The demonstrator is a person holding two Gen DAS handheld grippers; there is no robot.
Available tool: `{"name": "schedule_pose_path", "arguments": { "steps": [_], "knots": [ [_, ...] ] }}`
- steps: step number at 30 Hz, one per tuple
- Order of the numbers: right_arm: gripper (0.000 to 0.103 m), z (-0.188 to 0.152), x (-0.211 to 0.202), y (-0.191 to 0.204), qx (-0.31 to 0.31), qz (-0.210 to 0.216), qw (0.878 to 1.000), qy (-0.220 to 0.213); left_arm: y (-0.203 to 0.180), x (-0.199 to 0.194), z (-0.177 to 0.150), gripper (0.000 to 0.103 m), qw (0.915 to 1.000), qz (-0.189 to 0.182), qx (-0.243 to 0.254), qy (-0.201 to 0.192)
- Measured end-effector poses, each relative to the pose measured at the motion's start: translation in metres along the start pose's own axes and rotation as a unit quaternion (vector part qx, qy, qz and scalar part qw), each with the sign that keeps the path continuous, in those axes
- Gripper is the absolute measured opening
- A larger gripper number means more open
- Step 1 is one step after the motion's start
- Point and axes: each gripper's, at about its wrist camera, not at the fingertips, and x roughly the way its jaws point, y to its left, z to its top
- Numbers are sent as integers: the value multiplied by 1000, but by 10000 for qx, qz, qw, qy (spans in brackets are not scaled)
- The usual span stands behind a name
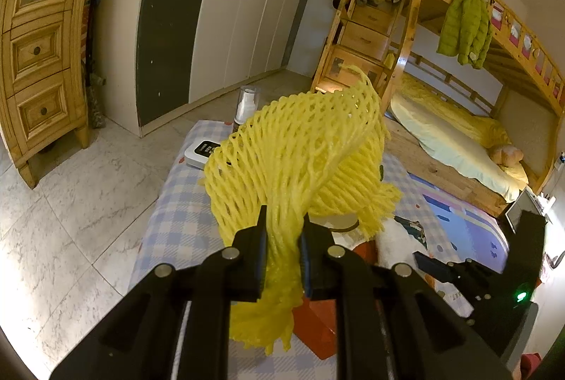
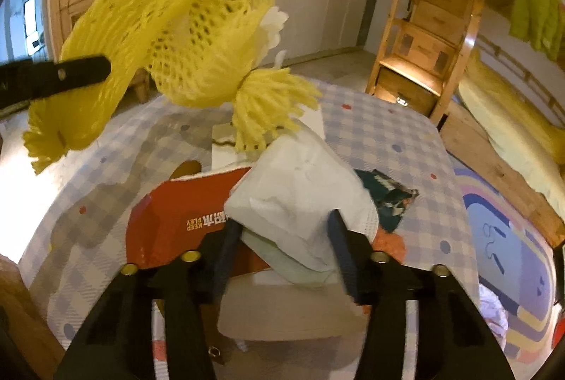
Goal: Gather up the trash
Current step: 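Grasp the white tissue with the right tool while the left tool holds the yellow net, then carry the yellow net and tissue over the bin and open both tools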
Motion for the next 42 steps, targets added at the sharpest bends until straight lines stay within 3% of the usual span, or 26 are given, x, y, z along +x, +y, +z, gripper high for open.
{"name": "schedule_pose_path", "arguments": {
  "steps": [2, 7, 15, 22, 32, 38, 42],
  "knots": [
    [25, 3, -12, -8, 135, 9, 9997, -198, 0, -2, 0, 13, 10000, -17, -10, -54],
    [9, 11, -45, -34, 499, -27, 9964, -679, -5, -11, 1, 13, 9995, -208, 4, -234],
    [8, 0, -119, -92, 1203, 228, 9845, -1254, -39, -35, 4, 13, 9970, -708, -2, -301],
    [7, -38, -170, -136, 1706, 115, 9751, -1414, -112, -47, -9, 13, 9913, -1293, 248, 5],
    [7, -117, -207, -206, 2448, -1042, 9571, -1149, -228, -17, -61, 13, 9711, -1988, 1042, 807],
    [7, -159, -209, -240, 2803, -1697, 9409, -859, -285, 10, -88, 13, 9560, -2149, 1520, 1294],
    [7, -175, -204, -260, 3043, -1871, 9309, -757, -319, 34, -101, 13, 9505, -2043, 1795, 1500]
  ]
}}
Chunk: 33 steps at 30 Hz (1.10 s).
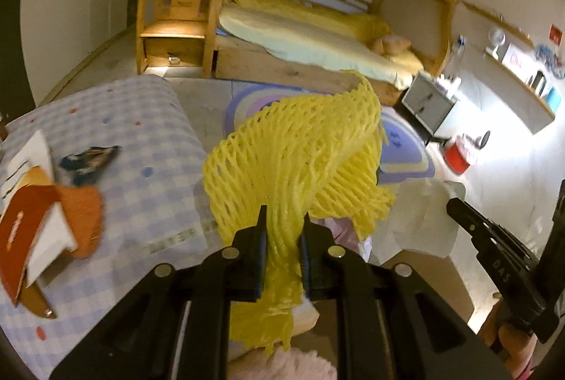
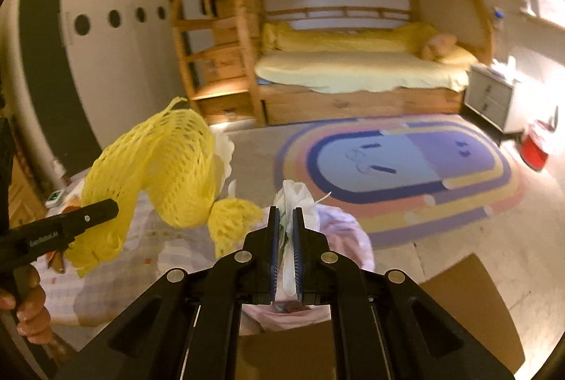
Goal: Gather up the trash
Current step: 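Carry the yellow net and tissue over the bin and open both tools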
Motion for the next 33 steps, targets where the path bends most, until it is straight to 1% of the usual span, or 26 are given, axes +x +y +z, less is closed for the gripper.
{"name": "schedule_pose_path", "arguments": {
  "steps": [3, 5, 9, 10, 11, 12, 13, 15, 17, 18, 19, 22, 25, 28, 33],
  "knots": [
    [8, -5, 15, -15, 113, -34, 9999, 114, -11, 23, 5, 14, 9998, 5, 118, 147],
    [8, -7, 31, -23, 214, 32, 9995, 239, -16, 36, 8, 14, 9995, 16, 191, 240],
    [8, -15, 54, -34, 343, 27, 9982, 484, -23, 59, 15, 15, 9988, 123, 296, 381],
    [8, -17, 60, -35, 389, 41, 9977, 549, -24, 64, 17, 18, 9986, 126, 321, 408],
    [8, -18, 69, -37, 447, 78, 9970, 623, -25, 68, 19, 23, 9984, 88, 362, 432],
    [10, -20, 73, -37, 468, 80, 9967, 658, -27, 71, 20, 30, 9982, 95, 411, 426],
    [12, -21, 79, -37, 479, 91, 9963, 707, -28, 71, 20, 34, 9981, 94, 442, 421],
    [14, -24, 91, -37, 472, 79, 9956, 810, -28, 72, 21, 50, 9980, -6, 478, 417],
    [21, -27, 102, -37, 500, 59, 9942, 954, -27, 71, 22, 58, 9982, -65, 450, 386],
    [25, -28, 105, -37, 513, 76, 9938, 987, -26, 68, 22, 60, 9983, -105, 457, 356],
    [30, -30, 106, -37, 523, 61, 9934, 1022, -25, 66, 22, 60, 9982, -131, 476, 335],
    [32, -31, 102, -34, 502, 20, 9936, 1012, -21, 54, 20, 61, 9986, -151, 448, 244],
    [32, -28, 89, -31, 499, 1, 9940, 968, -12, 38, 15, 61, 9991, -92, 380, 138],
    [32, -22, 66, -25, 477, 75, 9955, 820, -4, 18, 9, 61, 9993, 71, 364, -10],
    [32, -18, 32, 3, 175, 293, 9972, 665, 14, -18, -4, 61, 9987, 341, 300, -224]
  ]
}}
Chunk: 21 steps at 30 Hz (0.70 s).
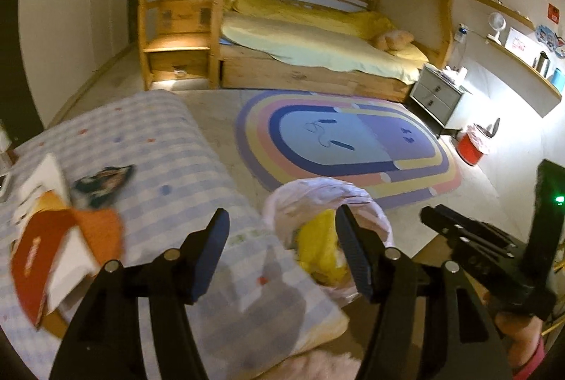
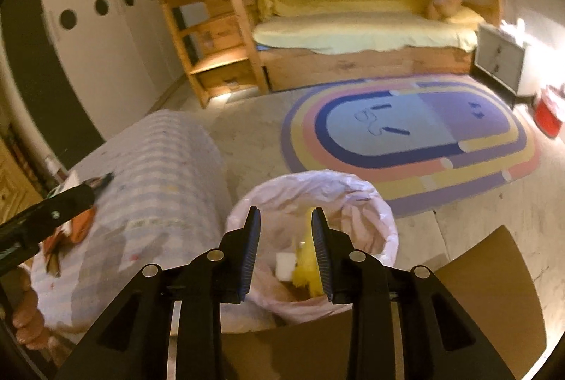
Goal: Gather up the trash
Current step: 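Carry the yellow net and tissue over the bin and open both tools, then move both tools back over the table toward the red box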
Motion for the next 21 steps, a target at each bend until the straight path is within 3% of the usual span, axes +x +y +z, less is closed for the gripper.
{"name": "schedule_pose_path", "arguments": {
  "steps": [12, 21],
  "knots": [
    [32, 1, -29, 93, -815, 727, 9940, -67, 53, -77, -21, 61, 9974, 571, -186, -393],
    [34, -11, -16, 169, -1291, 1231, 9839, -99, 137, -111, -63, 61, 9864, 1460, -628, -414]
  ]
}}
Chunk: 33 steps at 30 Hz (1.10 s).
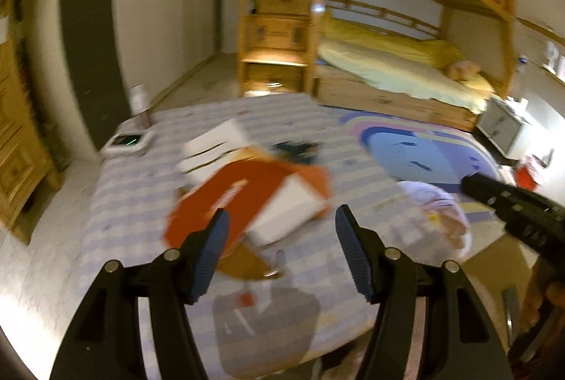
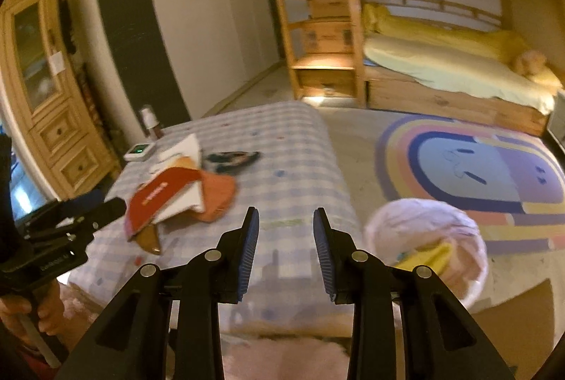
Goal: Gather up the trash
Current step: 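Move both tools back over the table toward the red box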
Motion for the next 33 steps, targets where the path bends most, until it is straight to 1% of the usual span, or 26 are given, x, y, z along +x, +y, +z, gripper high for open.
{"name": "schedule_pose_path", "arguments": {
  "steps": [4, 7, 9, 14, 19, 24, 33],
  "knots": [
    [44, 1, 9, 26, -216, 89, 9997, -70, 37, 1, -15, 61, 9987, 366, -338, 104],
    [45, 0, 19, 42, -373, 159, 9991, -85, 56, 7, -27, 61, 9970, 459, -571, 229],
    [45, -1, 26, 51, -506, 210, 9984, -101, 61, 14, -33, 61, 9965, 525, -562, 318],
    [45, -5, 48, 60, -631, 189, 9978, -50, 55, 32, -40, 61, 9964, 583, -414, 450],
    [45, -5, 65, 54, -465, 202, 9986, 167, 47, 49, -39, 61, 9967, 581, -305, 487],
    [45, -3, 70, 47, -289, 267, 9990, 216, 37, 64, -37, 61, 9959, 655, -119, 607],
    [45, -3, 73, 42, -125, 354, 9990, 258, 31, 82, -26, 62, 9949, 790, 50, 630]
  ]
}}
